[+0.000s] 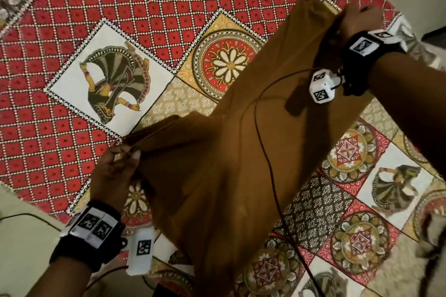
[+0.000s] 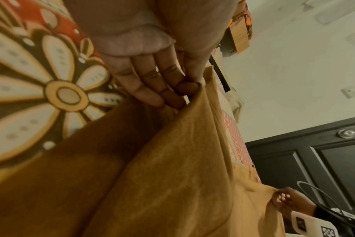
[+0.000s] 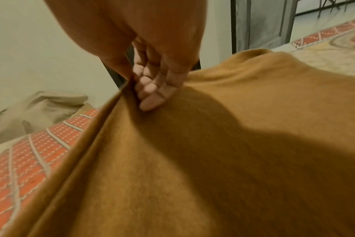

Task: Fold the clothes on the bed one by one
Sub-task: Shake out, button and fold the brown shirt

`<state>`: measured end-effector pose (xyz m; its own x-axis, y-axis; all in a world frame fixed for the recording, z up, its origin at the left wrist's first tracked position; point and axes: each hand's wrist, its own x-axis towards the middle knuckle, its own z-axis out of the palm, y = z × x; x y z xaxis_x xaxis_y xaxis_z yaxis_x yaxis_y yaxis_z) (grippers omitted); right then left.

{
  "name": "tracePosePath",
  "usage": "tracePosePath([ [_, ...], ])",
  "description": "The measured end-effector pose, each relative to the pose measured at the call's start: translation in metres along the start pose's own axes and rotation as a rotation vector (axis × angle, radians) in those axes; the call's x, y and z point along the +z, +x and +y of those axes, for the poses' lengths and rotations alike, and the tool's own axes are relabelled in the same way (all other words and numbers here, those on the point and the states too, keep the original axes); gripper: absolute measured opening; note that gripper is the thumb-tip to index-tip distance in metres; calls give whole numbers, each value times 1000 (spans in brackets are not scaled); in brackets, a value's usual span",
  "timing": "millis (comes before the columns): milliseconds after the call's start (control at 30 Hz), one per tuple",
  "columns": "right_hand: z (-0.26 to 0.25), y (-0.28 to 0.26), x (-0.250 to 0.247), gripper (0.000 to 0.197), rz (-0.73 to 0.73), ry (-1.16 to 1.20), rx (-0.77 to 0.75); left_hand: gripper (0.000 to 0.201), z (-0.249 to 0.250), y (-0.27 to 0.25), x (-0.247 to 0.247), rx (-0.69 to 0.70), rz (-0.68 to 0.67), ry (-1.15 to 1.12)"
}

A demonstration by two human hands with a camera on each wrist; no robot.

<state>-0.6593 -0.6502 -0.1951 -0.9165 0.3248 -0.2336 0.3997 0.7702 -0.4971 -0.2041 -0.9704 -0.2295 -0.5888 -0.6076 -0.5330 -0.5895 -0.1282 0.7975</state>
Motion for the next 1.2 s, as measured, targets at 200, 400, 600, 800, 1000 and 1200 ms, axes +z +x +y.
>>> tracePosePath([
  [200, -11, 0, 18, 20, 74, 172, -270, 15, 12, 8, -13, 73, 108, 18],
  [400, -16, -19, 26, 56, -101, -103, -364, 19, 10, 24, -10, -68, 127, -46],
  [600, 16, -134, 21, 36, -327, -219, -799, 12, 18, -10, -17, 474, 264, 631],
  [800, 73, -257, 52, 40, -546, -373, -1195, 47, 8, -50, 31, 653, -227, 957],
  [1000, 121, -252, 64, 94, -507, -575, -1100, 120, -23, -32, 32, 439, -231, 1183],
  [1200, 160, -236, 26, 105, -267, -435, -646, 131, -20, -29, 25, 401, -181, 1167],
])
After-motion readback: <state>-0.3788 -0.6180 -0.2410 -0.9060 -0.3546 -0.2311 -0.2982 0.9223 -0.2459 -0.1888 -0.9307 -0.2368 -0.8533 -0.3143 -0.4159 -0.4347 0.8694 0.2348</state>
